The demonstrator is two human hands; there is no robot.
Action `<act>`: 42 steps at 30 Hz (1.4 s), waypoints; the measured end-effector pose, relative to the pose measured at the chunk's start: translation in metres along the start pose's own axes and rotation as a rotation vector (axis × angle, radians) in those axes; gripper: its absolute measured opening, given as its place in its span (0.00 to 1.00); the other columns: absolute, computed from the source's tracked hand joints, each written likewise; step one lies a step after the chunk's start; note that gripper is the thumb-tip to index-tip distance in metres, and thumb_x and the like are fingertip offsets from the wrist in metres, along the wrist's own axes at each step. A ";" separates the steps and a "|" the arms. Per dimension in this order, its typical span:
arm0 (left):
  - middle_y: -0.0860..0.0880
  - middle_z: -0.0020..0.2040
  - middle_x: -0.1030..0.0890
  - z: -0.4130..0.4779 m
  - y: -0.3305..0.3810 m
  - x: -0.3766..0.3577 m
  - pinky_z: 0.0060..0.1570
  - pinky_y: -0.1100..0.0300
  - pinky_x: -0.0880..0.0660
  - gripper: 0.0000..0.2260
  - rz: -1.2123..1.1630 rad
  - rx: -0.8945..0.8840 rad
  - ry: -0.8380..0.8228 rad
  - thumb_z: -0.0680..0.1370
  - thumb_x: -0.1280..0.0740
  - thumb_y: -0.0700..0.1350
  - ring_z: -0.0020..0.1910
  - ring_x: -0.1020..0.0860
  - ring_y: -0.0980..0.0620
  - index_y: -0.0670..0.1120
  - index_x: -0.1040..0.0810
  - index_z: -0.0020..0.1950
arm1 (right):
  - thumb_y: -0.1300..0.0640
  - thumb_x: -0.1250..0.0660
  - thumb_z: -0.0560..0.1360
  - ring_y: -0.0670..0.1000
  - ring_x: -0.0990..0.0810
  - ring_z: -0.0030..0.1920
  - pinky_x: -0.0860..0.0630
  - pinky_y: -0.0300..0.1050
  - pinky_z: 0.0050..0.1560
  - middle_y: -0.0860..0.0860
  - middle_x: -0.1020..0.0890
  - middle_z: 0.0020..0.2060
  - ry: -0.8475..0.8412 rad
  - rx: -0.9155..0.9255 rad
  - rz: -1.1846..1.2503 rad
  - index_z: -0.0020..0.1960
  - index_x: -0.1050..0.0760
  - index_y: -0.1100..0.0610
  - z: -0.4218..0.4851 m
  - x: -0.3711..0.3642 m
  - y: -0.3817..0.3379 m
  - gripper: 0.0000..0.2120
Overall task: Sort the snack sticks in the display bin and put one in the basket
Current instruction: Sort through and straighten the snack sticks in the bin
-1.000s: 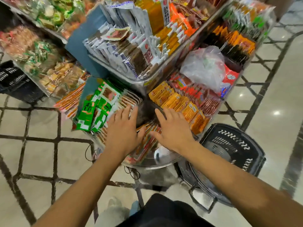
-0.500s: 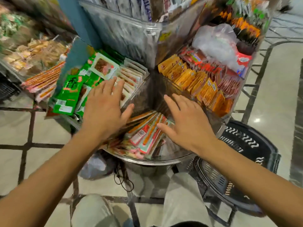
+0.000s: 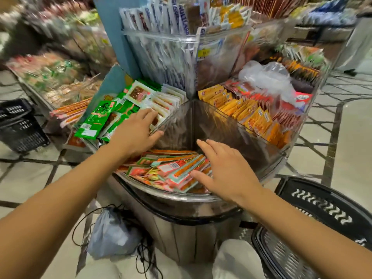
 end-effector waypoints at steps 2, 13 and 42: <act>0.44 0.79 0.36 -0.002 0.000 0.000 0.72 0.45 0.34 0.29 -0.003 0.022 -0.010 0.81 0.38 0.59 0.74 0.34 0.40 0.47 0.37 0.79 | 0.31 0.43 0.78 0.52 0.40 0.78 0.40 0.53 0.76 0.51 0.38 0.79 -0.021 0.032 0.010 0.82 0.48 0.48 0.001 0.000 -0.003 0.39; 0.46 0.80 0.39 -0.001 -0.008 -0.010 0.74 0.46 0.37 0.30 -0.023 0.045 -0.030 0.82 0.40 0.60 0.76 0.36 0.42 0.49 0.39 0.81 | 0.47 0.35 0.81 0.49 0.27 0.67 0.28 0.51 0.66 0.46 0.23 0.68 -0.209 0.252 0.137 0.72 0.28 0.45 0.017 0.005 -0.031 0.20; 0.53 0.63 0.21 0.008 0.044 0.047 0.64 0.53 0.27 0.16 -0.440 -0.026 0.193 0.79 0.32 0.54 0.63 0.24 0.54 0.50 0.22 0.65 | 0.56 0.28 0.78 0.50 0.18 0.44 0.21 0.48 0.47 0.50 0.16 0.41 0.449 0.029 0.864 0.48 0.19 0.54 0.048 0.113 0.007 0.02</act>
Point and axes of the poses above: each hand's wrist, its own z-axis towards the middle knuckle, its own x-axis out of the back of the hand, y = z × x, the point moved 4 cm from there along z, towards the middle knuckle
